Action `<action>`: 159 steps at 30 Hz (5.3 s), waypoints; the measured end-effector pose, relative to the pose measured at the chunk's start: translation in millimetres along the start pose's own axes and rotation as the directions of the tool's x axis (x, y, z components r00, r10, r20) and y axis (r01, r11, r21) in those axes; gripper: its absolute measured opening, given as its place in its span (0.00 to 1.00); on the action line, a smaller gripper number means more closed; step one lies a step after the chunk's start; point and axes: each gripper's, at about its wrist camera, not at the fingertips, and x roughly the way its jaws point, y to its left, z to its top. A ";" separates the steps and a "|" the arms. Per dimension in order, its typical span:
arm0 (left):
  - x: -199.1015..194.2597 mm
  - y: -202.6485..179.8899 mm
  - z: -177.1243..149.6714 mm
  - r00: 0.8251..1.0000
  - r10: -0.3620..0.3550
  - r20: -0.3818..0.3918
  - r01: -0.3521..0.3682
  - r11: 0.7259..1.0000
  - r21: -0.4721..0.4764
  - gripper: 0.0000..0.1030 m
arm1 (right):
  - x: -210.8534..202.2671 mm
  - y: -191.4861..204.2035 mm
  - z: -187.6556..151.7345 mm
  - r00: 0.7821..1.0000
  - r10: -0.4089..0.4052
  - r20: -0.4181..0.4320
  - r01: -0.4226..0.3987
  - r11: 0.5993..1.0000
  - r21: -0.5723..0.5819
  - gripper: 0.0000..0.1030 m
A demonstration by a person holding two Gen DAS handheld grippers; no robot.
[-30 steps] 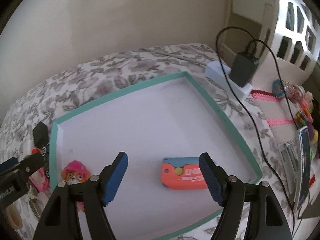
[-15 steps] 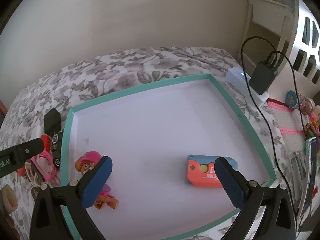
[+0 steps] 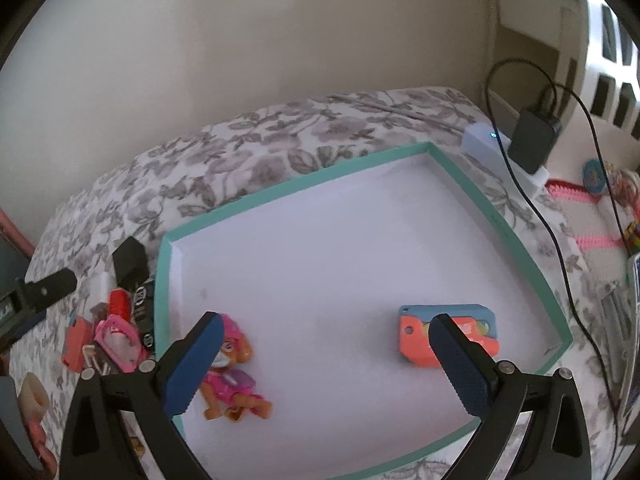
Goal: Organize rigid objects
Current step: 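Move both open tools back toward the pile of items, then grasp the patterned metal bar with the right tool while the left tool grasps the pink-blue box, then lift the pink-blue box with the left tool, holding the metal bar in the right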
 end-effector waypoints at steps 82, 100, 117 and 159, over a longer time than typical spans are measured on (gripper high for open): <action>41.8 105.9 -22.6 0.966 0.051 -0.252 -0.100 0.977 -0.186 0.90 | 36.0 161.2 -74.7 0.927 0.172 -0.333 -0.282 0.905 -0.319 0.25; 57.2 66.2 -20.7 0.975 0.095 -0.199 -0.092 0.995 0.027 0.61 | 40.6 153.0 -69.1 0.927 0.165 -0.336 -0.271 0.914 -0.300 0.25; 64.6 56.8 -24.5 0.972 0.159 -0.172 -0.144 0.985 0.097 0.66 | 40.2 159.3 -72.8 0.935 0.142 -0.325 -0.256 0.905 -0.340 0.26; 13.8 70.8 -3.7 0.991 0.004 -0.132 -0.002 1.000 0.015 0.21 | 19.1 147.2 -54.7 0.928 0.209 -0.308 -0.301 0.908 -0.290 0.21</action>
